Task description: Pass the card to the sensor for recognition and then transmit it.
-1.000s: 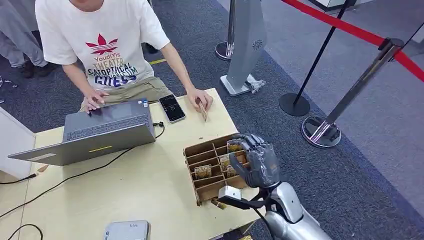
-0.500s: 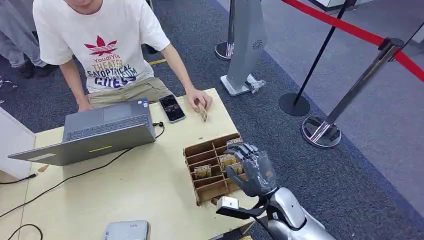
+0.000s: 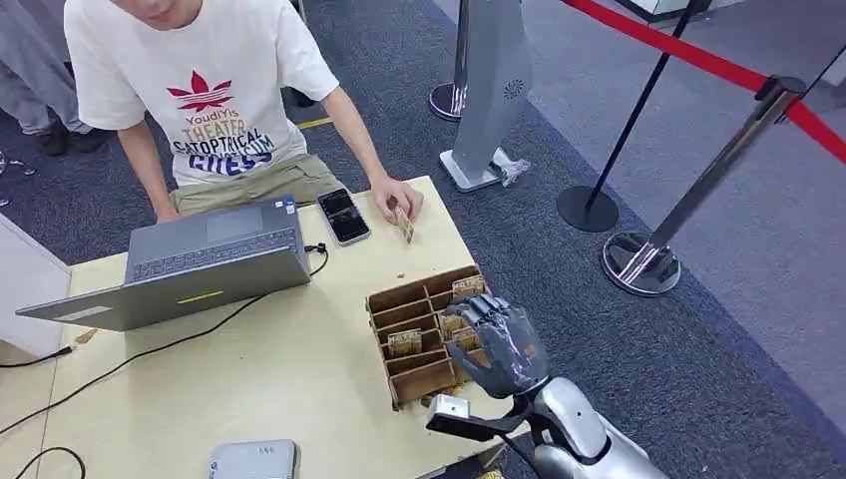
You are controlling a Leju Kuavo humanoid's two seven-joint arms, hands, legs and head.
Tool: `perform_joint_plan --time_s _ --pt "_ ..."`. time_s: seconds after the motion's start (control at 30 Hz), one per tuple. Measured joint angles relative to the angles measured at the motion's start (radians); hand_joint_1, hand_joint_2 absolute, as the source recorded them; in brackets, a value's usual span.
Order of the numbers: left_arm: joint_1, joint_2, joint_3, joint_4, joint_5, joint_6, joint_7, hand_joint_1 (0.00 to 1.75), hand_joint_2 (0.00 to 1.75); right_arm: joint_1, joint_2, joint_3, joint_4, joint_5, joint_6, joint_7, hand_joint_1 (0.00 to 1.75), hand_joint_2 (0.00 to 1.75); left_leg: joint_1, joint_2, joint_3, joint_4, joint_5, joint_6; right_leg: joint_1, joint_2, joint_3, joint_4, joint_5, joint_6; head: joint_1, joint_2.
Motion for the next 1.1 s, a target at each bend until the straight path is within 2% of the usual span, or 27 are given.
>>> perform_joint_plan --time_s 0.17,0.2,0.37,0.5,0.53,0.57,0.6,0.63,0.7,0.73,0.8,0.9,0.93,1.1 --pt "0.001 0.005 0.000 0.000 -0.002 -0.003 0.000 0.00 0.00 0.001 -0.005 0.002 0.000 0.017 0.011 0.018 0.93 1.75 0.000 0.000 0.000 0.000 0.000 0.000 0.000 0.000 0.000 0.000 0.000 0.000 0.000 0.000" --pt "0.001 0.006 0.000 0.000 -0.002 -0.005 0.000 0.00 0.00 0.002 -0.006 0.002 0.000 0.017 0.013 0.019 0.91 1.75 0.000 0.000 0.000 0.000 0.000 0.000 0.000 0.000 0.000 0.000 0.000 0.000 0.000 0.000" --pt "0.003 0.008 0.000 0.000 -0.003 -0.009 -0.001 0.00 0.00 0.002 -0.023 -0.002 0.005 0.016 0.025 0.026 1.10 1.75 0.000 0.000 0.000 0.000 0.000 0.000 0.000 0.000 0.000 0.000 0.000 0.000 0.000 0.000" --pt "0.003 0.012 0.000 0.000 -0.003 -0.010 -0.001 0.00 0.00 0.001 -0.039 -0.011 0.012 0.008 0.052 0.026 1.10 1.75 0.000 0.000 0.000 0.000 0.000 0.000 0.000 0.000 0.000 0.000 0.000 0.000 0.000 0.000" --pt "0.004 0.013 0.000 0.000 -0.003 -0.010 -0.001 0.00 0.00 0.001 -0.042 -0.012 0.015 0.005 0.059 0.025 0.99 1.75 0.000 0.000 0.000 0.000 0.000 0.000 0.000 0.000 0.000 0.000 0.000 0.000 0.000 0.000" --pt "0.004 0.014 0.000 0.000 -0.003 -0.010 -0.001 0.00 0.00 0.001 -0.045 -0.013 0.018 -0.003 0.064 0.023 1.12 1.75 0.000 0.000 0.000 0.000 0.000 0.000 0.000 0.000 0.000 0.000 0.000 0.000 0.000 0.000" --pt "0.004 0.015 0.000 0.000 -0.003 -0.010 -0.001 0.00 0.00 0.000 -0.047 -0.013 0.019 -0.003 0.066 0.023 1.13 1.75 0.000 0.000 0.000 0.000 0.000 0.000 0.000 0.000 0.000 0.000 0.000 0.000 0.000 0.000" --pt "0.004 0.016 0.000 0.000 -0.003 -0.010 -0.001 0.00 0.00 -0.001 -0.051 -0.014 0.023 -0.005 0.073 0.021 1.05 1.75 0.000 0.000 0.000 0.000 0.000 0.000 0.000 0.000 0.000 0.000 0.000 0.000 0.000 0.000" --pt "0.004 0.018 0.000 0.000 -0.003 -0.012 0.000 0.00 0.00 -0.004 -0.057 -0.014 0.031 -0.011 0.082 0.018 1.03 1.75 0.000 0.000 0.000 0.000 0.000 0.000 0.000 0.000 0.000 0.000 0.000 0.000 0.000 0.000" --pt "0.004 0.018 0.000 0.000 -0.004 -0.013 0.000 0.00 0.00 -0.007 -0.060 -0.014 0.035 -0.020 0.088 0.016 0.93 1.75 0.000 0.000 0.000 0.000 0.000 0.000 0.000 0.000 0.000 0.000 0.000 0.000 0.000 0.000" --pt "0.005 0.021 0.000 0.000 -0.005 -0.013 0.000 0.00 0.00 -0.012 -0.066 -0.015 0.043 -0.025 0.093 0.014 0.94 1.75 0.000 0.000 0.000 0.000 0.000 0.000 0.000 0.000 0.000 0.000 0.000 0.000 0.000 0.000" --pt "0.005 0.023 0.000 0.000 -0.005 -0.016 0.002 0.00 0.00 -0.020 -0.074 -0.015 0.055 -0.039 0.100 0.007 0.86 1.75 0.000 0.000 0.000 0.000 0.000 0.000 0.000 0.000 0.000 0.000 0.000 0.000 0.000 0.000" --pt "0.005 0.023 0.000 0.000 -0.006 -0.016 0.002 0.00 0.00 -0.022 -0.077 -0.016 0.059 -0.043 0.102 0.006 0.70 1.75 0.000 0.000 0.000 0.000 0.000 0.000 0.000 0.000 0.000 0.000 0.000 0.000 0.000 0.000" --pt "0.007 0.029 0.000 0.000 -0.007 -0.019 0.003 0.00 0.00 -0.033 -0.085 -0.018 0.074 -0.046 0.109 0.001 0.84 1.75 0.000 0.000 0.000 0.000 0.000 0.000 0.000 0.000 0.000 0.000 0.000 0.000 0.000 0.000"
